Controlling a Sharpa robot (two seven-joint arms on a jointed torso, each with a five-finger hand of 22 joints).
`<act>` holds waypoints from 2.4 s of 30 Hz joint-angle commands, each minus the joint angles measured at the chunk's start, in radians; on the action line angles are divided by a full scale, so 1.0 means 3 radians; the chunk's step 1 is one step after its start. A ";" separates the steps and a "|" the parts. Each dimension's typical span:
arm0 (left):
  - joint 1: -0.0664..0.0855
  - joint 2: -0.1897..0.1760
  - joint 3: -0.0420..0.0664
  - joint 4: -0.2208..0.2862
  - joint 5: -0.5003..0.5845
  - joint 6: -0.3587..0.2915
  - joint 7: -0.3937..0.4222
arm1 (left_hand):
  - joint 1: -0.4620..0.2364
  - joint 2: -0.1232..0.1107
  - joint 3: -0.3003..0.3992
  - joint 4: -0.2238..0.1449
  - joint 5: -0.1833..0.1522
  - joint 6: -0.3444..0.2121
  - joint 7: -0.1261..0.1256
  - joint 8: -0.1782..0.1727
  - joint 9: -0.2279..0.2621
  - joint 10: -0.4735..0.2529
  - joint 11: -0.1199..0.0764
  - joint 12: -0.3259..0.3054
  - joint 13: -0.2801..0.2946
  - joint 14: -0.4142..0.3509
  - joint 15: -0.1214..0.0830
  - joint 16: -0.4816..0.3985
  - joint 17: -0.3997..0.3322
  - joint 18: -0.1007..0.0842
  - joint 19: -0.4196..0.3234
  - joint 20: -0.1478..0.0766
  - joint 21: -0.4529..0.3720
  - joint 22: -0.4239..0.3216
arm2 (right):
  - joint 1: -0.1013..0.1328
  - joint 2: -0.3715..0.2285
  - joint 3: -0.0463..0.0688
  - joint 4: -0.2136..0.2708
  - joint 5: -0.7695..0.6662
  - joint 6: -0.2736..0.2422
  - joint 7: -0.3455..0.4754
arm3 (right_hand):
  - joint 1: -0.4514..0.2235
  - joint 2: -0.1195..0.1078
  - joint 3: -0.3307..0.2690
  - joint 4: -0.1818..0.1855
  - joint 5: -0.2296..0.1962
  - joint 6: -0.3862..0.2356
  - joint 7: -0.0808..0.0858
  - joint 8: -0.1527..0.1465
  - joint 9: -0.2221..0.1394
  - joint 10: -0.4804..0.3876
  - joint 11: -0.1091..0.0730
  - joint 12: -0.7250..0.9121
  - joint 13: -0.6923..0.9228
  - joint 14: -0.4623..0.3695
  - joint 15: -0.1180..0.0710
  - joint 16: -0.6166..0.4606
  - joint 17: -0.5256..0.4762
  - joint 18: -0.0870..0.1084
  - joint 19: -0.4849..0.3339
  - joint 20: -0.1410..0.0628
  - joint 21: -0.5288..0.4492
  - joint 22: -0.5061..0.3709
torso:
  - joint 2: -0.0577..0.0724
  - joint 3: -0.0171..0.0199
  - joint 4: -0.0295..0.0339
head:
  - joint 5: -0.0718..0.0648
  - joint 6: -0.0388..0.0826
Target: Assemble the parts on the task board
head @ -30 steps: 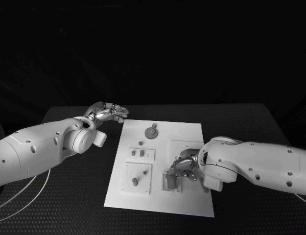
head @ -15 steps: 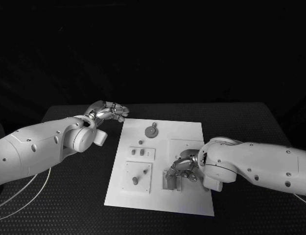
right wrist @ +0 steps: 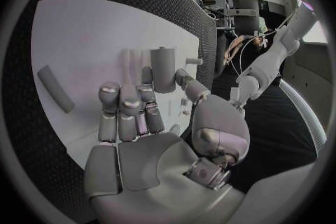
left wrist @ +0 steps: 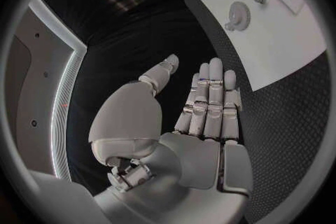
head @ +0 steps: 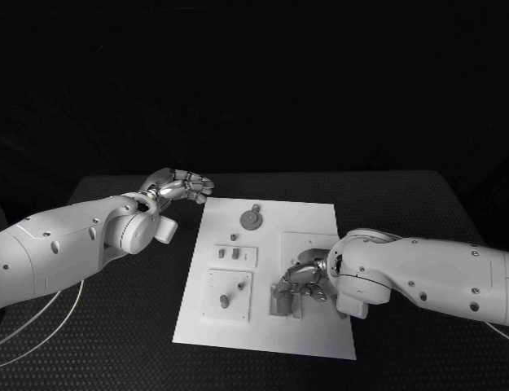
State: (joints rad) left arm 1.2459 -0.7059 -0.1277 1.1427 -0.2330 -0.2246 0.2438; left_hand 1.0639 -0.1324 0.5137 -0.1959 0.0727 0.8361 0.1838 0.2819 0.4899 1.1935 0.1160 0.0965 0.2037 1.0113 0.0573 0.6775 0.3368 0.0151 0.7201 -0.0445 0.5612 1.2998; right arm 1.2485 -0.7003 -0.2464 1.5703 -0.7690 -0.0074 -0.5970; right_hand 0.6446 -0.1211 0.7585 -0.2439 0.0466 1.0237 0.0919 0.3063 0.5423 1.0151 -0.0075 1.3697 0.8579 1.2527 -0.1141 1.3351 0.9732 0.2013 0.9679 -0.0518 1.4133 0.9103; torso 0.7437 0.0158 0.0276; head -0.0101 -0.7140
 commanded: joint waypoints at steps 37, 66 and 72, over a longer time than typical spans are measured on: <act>0.0003 -0.0006 -0.0003 0.0011 0.0012 0.0034 0.0008 | -0.0015 -0.0020 0.0004 0.0020 -0.0010 -0.0016 -0.0001 0.0019 -0.0008 0.0020 -0.0006 -0.0013 -0.0006 0.0014 0.0000 -0.0017 0.0014 0.0039 0.0021 0.0008 -0.0026 0.0008 | -0.0026 -0.0002 -0.0004 -0.0004 -0.0169 0.0105 0.0003 | -0.0102 -0.0215 -0.0127 0.0051 0.0007 -0.0081 0.0044 -0.0055 0.0005 -0.0070 0.0007 -0.0051 0.0039 -0.0056 0.0010 -0.0052 0.0031 0.0202 -0.0054 -0.0018 -0.0003 -0.0010 | 0.0001 -0.0001 -0.0002 | 0.0016 -0.0006; 0.0003 0.0001 -0.0003 -0.0007 0.0011 0.0035 0.0011 | -0.0012 -0.0022 0.0006 0.0023 -0.0010 -0.0014 -0.0002 0.0023 -0.0008 0.0023 -0.0006 -0.0013 -0.0006 0.0015 0.0000 -0.0022 0.0021 0.0039 0.0021 0.0008 -0.0029 0.0012 | 0.0093 -0.0170 -0.0003 0.0149 -0.0236 0.0140 0.0068 | -0.0164 -0.0294 -0.0236 0.0087 0.0008 -0.0086 0.0041 -0.0050 0.0023 -0.0075 0.0004 -0.0055 0.0059 -0.0060 0.0007 -0.0059 0.0049 0.0202 -0.0063 -0.0028 -0.0004 -0.0012 | -0.0004 0.0002 0.0000 | 0.0007 0.0009; 0.0002 0.0012 -0.0005 -0.0020 0.0011 0.0041 0.0014 | -0.0011 -0.0022 0.0006 0.0024 -0.0011 -0.0013 -0.0002 0.0024 -0.0008 0.0024 -0.0007 -0.0013 -0.0006 0.0015 0.0000 -0.0023 0.0023 0.0039 0.0021 0.0008 -0.0030 0.0013 | 0.0212 -0.0341 -0.0003 0.0260 -0.0233 0.0252 0.0350 | -0.0097 -0.0295 -0.0202 0.0098 0.0008 -0.0076 0.0034 -0.0042 0.0032 -0.0060 -0.0003 -0.0053 0.0063 -0.0053 0.0000 -0.0063 0.0053 0.0202 -0.0053 -0.0038 -0.0002 -0.0015 | -0.0003 0.0004 -0.0001 | 0.0012 0.0051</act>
State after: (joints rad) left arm 1.2459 -0.7060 -0.1294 1.1361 -0.2331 -0.2244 0.2397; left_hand 1.0639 -0.1324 0.5164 -0.1932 0.0727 0.8361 0.1838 0.2857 0.4886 1.1935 0.1160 0.0965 0.2033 1.0113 0.0573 0.6775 0.3423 0.0151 0.7201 -0.0444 0.5573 1.3020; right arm 1.3078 -0.7912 -0.2465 1.6394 -0.8261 0.0195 -0.5677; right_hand 0.6072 -0.2119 0.6948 -0.2171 0.0466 1.0007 0.1037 0.2895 0.5504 0.9951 -0.0017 1.3582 0.8753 1.2408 -0.1101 1.3196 0.9878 0.2070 0.9517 -0.0575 1.4130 0.9071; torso 0.7426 0.0164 0.0273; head -0.0070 -0.7053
